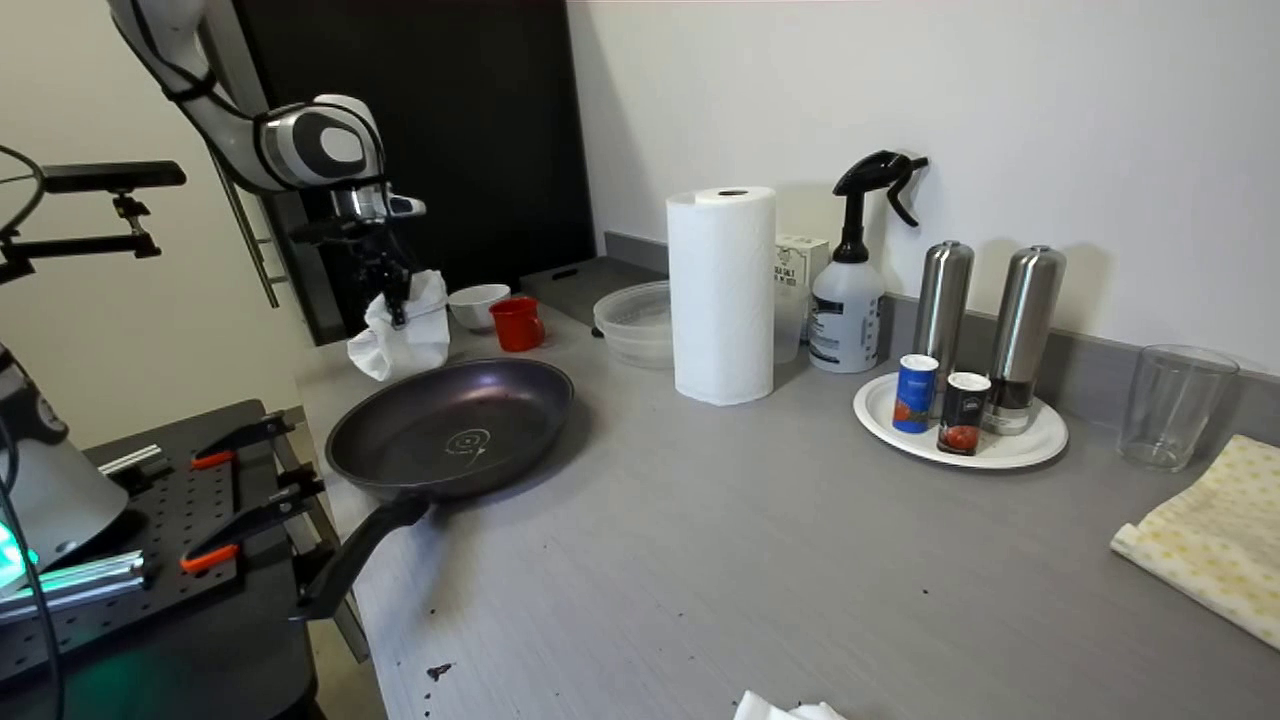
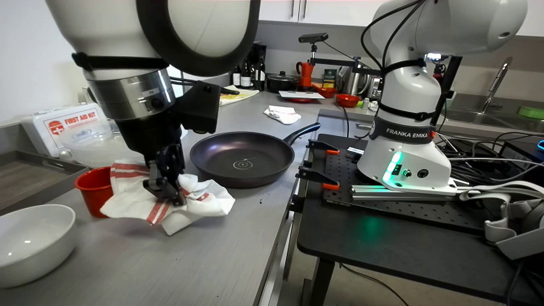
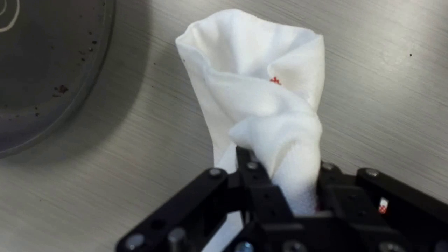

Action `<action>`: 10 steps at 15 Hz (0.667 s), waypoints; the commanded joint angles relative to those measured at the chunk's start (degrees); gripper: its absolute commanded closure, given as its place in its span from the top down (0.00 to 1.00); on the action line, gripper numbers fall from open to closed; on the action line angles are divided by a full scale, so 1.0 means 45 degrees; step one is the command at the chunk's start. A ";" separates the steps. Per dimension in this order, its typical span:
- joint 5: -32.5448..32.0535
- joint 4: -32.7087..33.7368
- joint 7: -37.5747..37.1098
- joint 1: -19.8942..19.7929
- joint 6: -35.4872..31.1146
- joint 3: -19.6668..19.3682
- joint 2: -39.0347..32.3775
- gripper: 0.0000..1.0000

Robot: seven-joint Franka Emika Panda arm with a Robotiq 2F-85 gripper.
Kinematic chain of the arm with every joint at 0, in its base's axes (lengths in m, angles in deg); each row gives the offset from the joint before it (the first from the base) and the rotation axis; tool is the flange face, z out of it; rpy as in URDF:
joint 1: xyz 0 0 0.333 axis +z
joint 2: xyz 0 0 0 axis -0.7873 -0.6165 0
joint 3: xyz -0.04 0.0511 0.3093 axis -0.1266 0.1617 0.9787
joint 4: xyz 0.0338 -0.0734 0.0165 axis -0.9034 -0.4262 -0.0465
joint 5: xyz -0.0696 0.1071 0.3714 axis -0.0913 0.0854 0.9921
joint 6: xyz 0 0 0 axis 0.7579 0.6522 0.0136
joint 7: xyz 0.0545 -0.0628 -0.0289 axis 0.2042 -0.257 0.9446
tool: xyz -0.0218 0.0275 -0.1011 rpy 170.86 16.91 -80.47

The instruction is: Wipe the pan using the towel

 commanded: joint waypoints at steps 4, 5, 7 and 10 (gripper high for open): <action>-0.0887 0.0648 0.1581 -0.3162 -0.0426 0.2503 -0.1158 0.06; -0.0996 0.0664 0.1757 -0.3488 -0.0518 0.2733 -0.1293 0.06; -0.1205 0.0693 0.2004 -0.4004 -0.0624 0.3072 -0.1513 0.06; -0.1354 0.0591 0.2400 -0.4503 -0.0799 0.3332 -0.1687 0.06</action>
